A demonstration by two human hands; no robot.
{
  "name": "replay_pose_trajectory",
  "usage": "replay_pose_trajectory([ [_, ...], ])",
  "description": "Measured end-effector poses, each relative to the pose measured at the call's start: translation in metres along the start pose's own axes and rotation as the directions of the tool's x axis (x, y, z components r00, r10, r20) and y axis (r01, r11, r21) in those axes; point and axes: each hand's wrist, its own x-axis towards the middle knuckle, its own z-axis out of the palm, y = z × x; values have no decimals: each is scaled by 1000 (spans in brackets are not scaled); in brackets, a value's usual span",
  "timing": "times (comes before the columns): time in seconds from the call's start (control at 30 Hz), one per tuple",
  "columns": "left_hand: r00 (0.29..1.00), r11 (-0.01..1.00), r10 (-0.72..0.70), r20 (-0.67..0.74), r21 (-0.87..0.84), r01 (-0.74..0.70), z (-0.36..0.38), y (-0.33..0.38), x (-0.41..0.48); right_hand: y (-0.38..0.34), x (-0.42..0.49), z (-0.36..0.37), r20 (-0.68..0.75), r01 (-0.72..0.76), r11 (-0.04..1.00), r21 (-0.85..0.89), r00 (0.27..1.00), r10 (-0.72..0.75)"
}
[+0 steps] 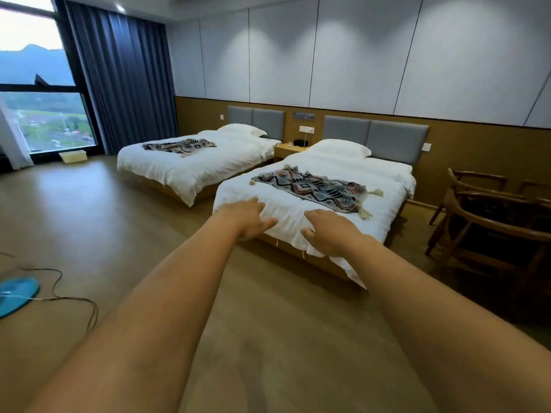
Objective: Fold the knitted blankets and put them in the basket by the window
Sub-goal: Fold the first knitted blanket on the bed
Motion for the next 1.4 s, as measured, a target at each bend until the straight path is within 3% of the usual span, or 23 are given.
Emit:
replay_pose_trajectory([
  [0.43,998,1000,3,56,2,-3,22,-80,210,31,213,36,33,-46,999,5,998,46],
  [0.9,991,998,-58,122,-25,61,43,-145,494,120,495,75,123,-25,999,-24,992,28],
  [1.4,988,1000,-21,151,-10,23,66,-284,733,89,771,155,186,-33,999,27,982,27],
])
